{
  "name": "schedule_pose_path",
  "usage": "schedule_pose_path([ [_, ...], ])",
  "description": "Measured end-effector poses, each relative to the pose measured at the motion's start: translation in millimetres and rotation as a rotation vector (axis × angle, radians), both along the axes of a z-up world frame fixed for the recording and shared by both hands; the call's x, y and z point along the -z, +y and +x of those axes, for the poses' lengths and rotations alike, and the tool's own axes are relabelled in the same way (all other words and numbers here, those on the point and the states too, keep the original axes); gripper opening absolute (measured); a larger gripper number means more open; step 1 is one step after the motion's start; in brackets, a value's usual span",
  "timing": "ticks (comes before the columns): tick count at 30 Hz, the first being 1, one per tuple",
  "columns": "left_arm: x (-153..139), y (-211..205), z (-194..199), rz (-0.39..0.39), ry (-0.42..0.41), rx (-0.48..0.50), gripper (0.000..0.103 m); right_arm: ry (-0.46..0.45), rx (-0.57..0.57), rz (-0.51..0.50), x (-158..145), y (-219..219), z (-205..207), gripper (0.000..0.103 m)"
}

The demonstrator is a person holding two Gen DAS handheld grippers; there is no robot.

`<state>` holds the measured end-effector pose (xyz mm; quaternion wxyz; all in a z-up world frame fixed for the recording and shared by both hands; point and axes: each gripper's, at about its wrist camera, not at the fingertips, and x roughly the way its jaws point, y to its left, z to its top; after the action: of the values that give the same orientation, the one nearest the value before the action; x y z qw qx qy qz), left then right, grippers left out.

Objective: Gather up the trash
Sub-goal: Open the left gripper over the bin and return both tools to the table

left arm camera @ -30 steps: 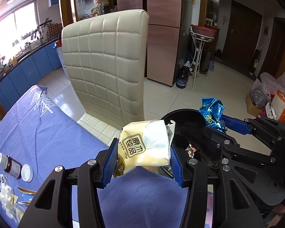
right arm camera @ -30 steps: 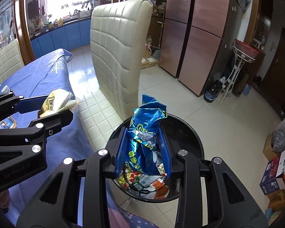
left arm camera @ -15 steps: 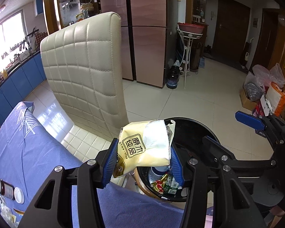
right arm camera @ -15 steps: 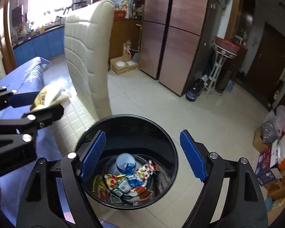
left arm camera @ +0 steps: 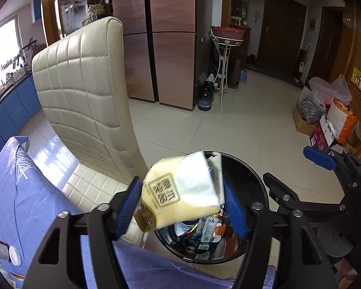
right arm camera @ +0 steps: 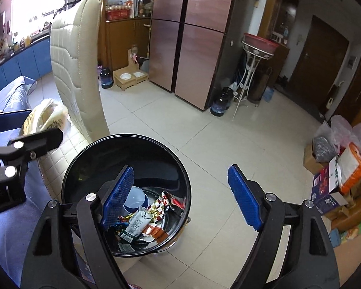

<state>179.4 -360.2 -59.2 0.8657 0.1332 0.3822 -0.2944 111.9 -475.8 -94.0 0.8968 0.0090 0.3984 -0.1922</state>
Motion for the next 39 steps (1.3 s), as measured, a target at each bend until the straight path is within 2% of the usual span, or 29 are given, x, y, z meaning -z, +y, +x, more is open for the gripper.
schedule_pose_path([
  [3, -1.1, 1.1, -1.5, -0.004, -0.007, -0.008, 0.076, 0.002, -0.001, -0.002, -1.0, 0.0, -2.8, 0.081],
  [10, -3.8, 18.9, -4.9, 0.011, -0.005, -0.056, 0.076, -0.008, -0.026, 0.004, -8.0, 8.0, -5.7, 0.081],
  [17, -11.5, 65.5, -11.9, 0.0, -0.016, -0.161, 0.076, -0.029, -0.152, -0.012, -19.7, 48.3, -2.1, 0.081],
  [23, -14.9, 120.5, -19.5, 0.002, -0.019, -0.277, 0.076, -0.04, -0.281, -0.01, -25.6, 98.2, 4.3, 0.081],
  [31, -16.1, 215.0, -38.3, -0.007, 0.017, -0.468, 0.077, -0.044, -0.447, 0.002, -29.7, 178.7, 7.5, 0.081],
  [33, -14.6, 238.9, -45.5, -0.01, 0.024, -0.524, 0.086, -0.043, -0.489, 0.005, -30.1, 199.3, 6.6, 0.081],
  [39, -5.0, 304.8, -71.4, 0.009, 0.041, -0.675, 0.093, -0.025, -0.607, 0.004, -26.8, 253.8, 1.3, 0.081],
])
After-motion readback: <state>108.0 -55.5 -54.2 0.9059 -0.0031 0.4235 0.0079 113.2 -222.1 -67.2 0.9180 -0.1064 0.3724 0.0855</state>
